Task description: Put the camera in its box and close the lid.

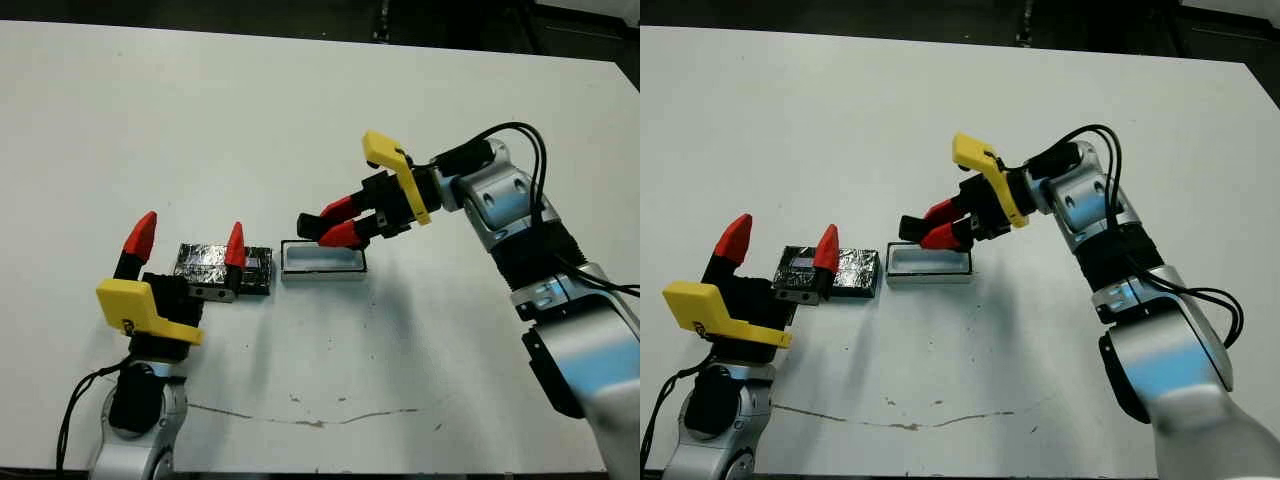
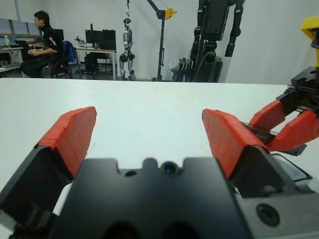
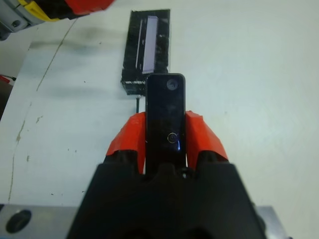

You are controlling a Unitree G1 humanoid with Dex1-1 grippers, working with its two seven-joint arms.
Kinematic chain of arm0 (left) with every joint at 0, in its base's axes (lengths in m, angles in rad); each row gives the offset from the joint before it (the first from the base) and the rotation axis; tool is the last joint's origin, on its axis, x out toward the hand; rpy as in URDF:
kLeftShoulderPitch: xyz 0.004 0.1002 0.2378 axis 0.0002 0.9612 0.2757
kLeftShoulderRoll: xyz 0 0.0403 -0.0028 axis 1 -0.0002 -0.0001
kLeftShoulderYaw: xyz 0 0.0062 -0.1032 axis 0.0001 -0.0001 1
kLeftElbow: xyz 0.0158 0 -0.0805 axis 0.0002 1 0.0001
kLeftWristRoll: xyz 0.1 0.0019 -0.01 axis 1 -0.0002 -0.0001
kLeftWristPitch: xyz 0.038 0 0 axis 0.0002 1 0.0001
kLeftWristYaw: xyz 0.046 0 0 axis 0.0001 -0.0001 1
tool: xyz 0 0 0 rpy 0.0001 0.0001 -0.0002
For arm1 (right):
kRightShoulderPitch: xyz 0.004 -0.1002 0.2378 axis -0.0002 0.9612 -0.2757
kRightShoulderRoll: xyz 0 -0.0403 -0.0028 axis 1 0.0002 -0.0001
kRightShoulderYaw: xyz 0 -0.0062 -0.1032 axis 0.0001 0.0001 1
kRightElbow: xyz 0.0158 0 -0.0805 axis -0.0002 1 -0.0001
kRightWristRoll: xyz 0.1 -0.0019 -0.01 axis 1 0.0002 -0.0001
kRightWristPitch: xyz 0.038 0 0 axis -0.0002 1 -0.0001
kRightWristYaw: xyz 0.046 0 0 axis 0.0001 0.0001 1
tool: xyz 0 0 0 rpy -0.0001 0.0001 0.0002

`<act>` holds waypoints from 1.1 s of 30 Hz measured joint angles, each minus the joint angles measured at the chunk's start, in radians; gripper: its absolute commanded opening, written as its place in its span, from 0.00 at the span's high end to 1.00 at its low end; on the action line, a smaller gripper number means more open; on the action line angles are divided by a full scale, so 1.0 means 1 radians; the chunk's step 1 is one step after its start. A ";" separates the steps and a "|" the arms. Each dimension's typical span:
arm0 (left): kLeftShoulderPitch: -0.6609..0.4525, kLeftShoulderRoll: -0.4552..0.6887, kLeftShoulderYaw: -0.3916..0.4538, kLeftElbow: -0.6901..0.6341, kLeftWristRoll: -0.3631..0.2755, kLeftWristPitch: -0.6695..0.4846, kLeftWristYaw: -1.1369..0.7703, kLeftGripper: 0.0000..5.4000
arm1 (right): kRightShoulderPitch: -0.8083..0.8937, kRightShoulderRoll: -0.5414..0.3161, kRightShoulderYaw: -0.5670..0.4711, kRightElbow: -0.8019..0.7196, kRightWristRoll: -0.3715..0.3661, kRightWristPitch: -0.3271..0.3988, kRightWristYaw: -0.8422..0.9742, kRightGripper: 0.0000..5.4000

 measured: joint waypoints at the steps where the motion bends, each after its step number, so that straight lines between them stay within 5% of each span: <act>1: -0.001 0.000 0.000 0.000 0.000 0.000 0.000 0.00 | 0.001 0.003 0.001 -0.006 0.000 0.000 -0.001 0.69; 14: -0.003 0.000 0.000 0.001 0.000 0.000 0.000 0.00 | 0.036 0.009 0.012 -0.038 0.000 0.013 -0.021 0.69; 33: -0.002 -0.001 -0.001 0.004 0.000 -0.004 0.000 0.00 | 0.079 0.024 0.016 -0.031 -0.018 -0.086 -0.066 0.69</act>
